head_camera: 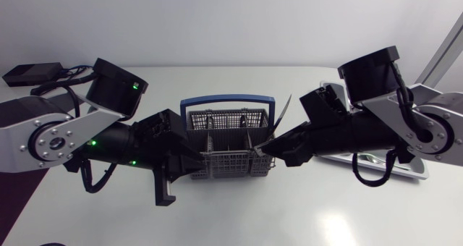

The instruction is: Sort the cutlery from the basket into the organizer compartments.

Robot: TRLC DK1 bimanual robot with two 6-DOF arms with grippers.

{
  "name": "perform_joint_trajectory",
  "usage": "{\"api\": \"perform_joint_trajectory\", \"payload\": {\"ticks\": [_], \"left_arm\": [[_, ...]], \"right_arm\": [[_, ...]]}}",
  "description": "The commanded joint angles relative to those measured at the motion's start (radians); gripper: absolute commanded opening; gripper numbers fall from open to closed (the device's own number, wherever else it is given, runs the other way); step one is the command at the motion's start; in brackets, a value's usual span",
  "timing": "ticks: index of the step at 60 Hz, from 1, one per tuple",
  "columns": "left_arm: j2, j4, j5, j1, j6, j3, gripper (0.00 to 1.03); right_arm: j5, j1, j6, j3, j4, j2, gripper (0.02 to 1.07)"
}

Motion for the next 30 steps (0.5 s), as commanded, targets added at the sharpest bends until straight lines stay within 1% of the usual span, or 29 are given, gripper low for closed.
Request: {"api": "perform_joint_trajectory", "payload": {"ticks": [1, 11, 24, 25, 30], "left_arm": [[0.022, -0.008, 0.007, -0.008, -0.016, 0.047, 0.25], [0.039, -0.008, 0.005, -0.033, -0.016, 0.059, 0.25], [0.072, -0.008, 0.005, -0.058, -0.022, 0.091, 0.26], [0.079, -0.008, 0.005, -0.062, -0.024, 0.096, 0.28], [0.094, -0.008, 0.005, -0.079, -0.029, 0.111, 0.31]], "right_arm": [[0.017, 0.017, 0.007, 0.021, 0.023, 0.027, 0.27], [0.030, 0.030, 0.007, 0.030, 0.023, 0.035, 0.08], [0.030, 0.043, 0.004, 0.036, 0.000, -0.002, 0.08], [0.030, 0.041, 0.004, 0.041, -0.005, -0.010, 0.08], [0.019, 0.041, 0.003, 0.061, -0.034, -0.035, 0.08]]}}
